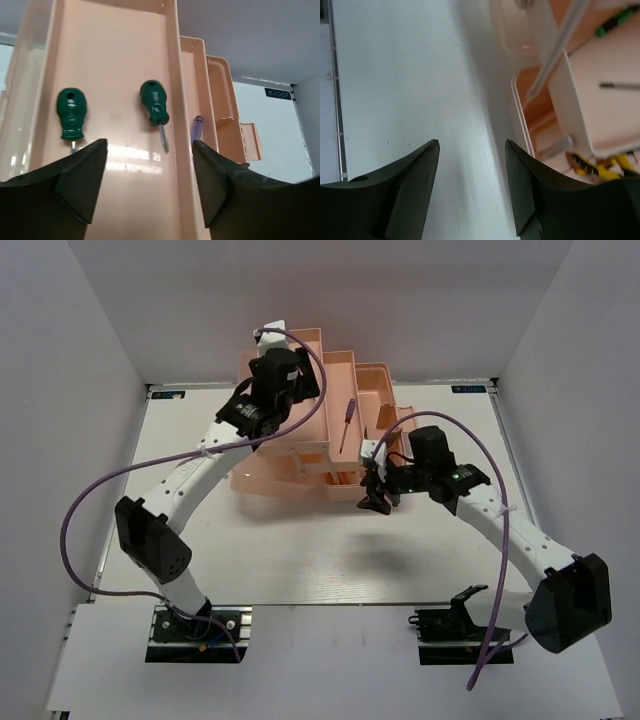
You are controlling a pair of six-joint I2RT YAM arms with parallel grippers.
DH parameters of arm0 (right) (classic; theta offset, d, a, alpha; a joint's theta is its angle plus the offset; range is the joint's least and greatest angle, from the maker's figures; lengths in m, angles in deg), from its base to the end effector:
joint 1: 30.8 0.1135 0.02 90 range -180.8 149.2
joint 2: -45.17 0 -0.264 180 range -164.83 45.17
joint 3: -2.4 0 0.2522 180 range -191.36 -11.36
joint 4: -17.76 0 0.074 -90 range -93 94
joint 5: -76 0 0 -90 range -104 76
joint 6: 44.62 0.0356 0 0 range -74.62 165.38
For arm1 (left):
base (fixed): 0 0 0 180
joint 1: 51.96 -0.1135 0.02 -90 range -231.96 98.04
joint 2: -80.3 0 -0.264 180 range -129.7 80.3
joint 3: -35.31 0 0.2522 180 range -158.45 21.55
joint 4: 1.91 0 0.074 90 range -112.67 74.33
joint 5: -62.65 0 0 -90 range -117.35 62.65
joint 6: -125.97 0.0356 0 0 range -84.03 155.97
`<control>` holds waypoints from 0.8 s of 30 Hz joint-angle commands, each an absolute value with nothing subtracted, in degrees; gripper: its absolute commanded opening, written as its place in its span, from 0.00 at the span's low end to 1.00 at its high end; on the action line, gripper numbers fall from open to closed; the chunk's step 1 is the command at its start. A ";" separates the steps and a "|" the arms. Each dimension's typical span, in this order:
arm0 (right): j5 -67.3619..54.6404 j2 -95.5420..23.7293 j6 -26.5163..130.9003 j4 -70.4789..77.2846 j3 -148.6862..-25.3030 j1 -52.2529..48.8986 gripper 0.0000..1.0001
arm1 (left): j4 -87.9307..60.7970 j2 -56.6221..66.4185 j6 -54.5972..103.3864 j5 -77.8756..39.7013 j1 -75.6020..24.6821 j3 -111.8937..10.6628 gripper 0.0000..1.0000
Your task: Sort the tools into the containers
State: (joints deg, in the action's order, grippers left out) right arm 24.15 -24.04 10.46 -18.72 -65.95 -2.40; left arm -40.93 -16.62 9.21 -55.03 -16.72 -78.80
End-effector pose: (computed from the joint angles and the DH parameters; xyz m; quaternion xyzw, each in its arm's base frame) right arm 0.2179 0.1428 0.2947 -0.5680 0.6449 0.2686 0.4352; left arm 0.3286 -0.2119 0.4109 -0.0742 0.8119 -0.1104 0.5685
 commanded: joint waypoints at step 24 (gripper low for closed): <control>6.48 -54.13 -1.47 24.92 -81.58 21.57 0.60 | -68.58 42.86 -33.55 -53.98 -16.98 -14.66 0.73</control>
